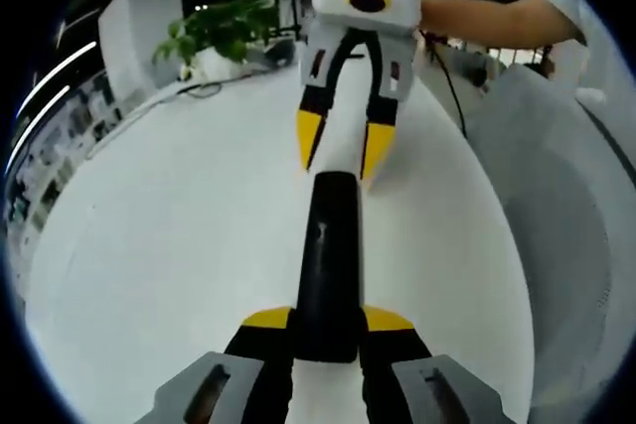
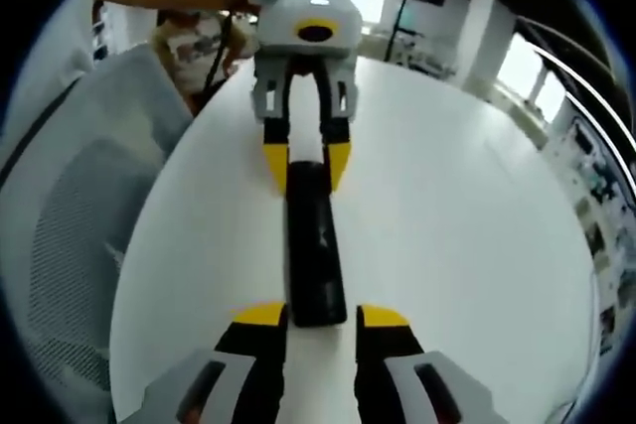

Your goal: Press the specified remote control buttons in sequence, fully releasing each button before pressing the next.

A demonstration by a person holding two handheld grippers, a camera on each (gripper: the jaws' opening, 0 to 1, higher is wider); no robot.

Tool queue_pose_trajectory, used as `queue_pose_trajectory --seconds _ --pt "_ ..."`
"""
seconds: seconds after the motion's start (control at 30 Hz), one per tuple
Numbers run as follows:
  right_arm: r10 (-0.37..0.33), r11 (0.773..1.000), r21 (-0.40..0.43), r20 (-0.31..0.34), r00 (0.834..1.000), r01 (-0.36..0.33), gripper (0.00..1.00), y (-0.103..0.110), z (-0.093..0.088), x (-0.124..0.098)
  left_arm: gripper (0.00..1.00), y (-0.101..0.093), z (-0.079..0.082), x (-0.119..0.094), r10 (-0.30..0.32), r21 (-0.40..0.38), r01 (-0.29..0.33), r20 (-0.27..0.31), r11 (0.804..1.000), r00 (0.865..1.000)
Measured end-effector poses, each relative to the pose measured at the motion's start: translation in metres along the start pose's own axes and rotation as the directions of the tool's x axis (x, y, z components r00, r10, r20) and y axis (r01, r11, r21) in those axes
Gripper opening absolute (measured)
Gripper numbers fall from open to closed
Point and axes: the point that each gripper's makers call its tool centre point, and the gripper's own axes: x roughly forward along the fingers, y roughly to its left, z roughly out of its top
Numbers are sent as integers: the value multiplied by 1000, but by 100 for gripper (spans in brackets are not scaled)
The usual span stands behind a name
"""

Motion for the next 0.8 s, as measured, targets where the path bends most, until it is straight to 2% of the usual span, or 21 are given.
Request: queue_pose_trajectory --seconds 0.57,0.8 --pt "-41 998 -47 -10 999 40 13 -5 6 -12 24 0 1 0 0 0 0 -1 1000 1000" --pt "-38 997 -68 -37 999 35 10 -4 4 -12 24 0 1 0 -1 1 1 -1 1000 1000"
